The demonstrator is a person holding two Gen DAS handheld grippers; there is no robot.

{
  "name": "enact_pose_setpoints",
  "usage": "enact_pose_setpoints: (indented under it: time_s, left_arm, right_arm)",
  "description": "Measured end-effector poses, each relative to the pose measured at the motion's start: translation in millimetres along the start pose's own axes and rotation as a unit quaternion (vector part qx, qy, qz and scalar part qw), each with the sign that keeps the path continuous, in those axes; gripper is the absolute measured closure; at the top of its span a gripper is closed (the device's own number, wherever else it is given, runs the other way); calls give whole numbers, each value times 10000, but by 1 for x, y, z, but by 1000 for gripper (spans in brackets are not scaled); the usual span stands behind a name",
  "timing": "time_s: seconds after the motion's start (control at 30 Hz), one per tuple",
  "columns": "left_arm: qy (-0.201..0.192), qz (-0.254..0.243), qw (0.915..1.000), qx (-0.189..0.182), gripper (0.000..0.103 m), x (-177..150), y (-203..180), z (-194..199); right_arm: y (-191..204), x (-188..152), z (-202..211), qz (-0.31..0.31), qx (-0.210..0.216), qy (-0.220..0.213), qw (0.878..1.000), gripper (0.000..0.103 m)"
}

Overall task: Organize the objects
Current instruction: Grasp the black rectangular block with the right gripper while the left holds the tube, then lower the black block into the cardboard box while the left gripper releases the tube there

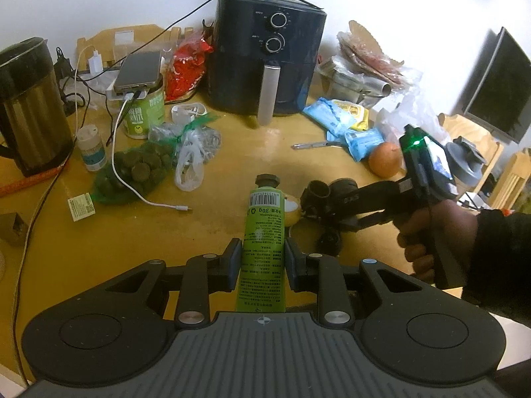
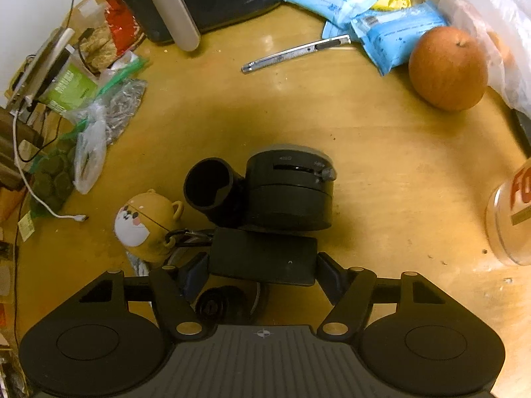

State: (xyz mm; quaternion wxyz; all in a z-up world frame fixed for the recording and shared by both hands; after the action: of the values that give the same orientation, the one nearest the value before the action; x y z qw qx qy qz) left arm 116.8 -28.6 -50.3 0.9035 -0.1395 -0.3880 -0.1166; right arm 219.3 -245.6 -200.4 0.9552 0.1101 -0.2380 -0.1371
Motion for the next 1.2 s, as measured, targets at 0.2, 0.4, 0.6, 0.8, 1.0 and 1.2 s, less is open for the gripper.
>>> enact_pose_setpoints:
  time_s: [0.2,0.4,0.6,0.8,1.0,1.2]
  left_arm:
    - [8,-19,10000,-38,76,-2,-2,3]
    - [9,-92,9999,-78,76,-2,-10,3]
    - [15,-175,9997,-171,76,-4,-20,3]
    - [74,-279,9992,-270,76,-9,-32,3]
    - [158,-352,9985,-376,76,-16,-42,3]
    - [195,-435,9978,-463,76,-22,-51,2]
  right_arm:
    - [-10,4,31,-192,237,-202,9993,32]
    - [-17,1,69,-341,662,-484,9960,32]
    - [-29,-8,104,-470,876,-725,9924,32]
    - [-37,-25,132,-403,896,-975,9904,32]
    - [-42,-49,152,-175,817,-1102,9904,32]
    - [-43,-63,168,-146,821,-1235,9888,32]
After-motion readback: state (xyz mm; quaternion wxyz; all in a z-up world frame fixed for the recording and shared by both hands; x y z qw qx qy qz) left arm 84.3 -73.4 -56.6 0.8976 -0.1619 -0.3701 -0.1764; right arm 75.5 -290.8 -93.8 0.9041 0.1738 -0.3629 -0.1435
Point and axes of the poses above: each gripper's, at about its wrist camera, not at the fingertips, and z roughly against the way its jaws point, y to its left, x to its top, the point moved 8 cm from there along -z, roughly the way its jaws point, and after that the axes turned 7 degrees about -y, right-handed, at the moved point
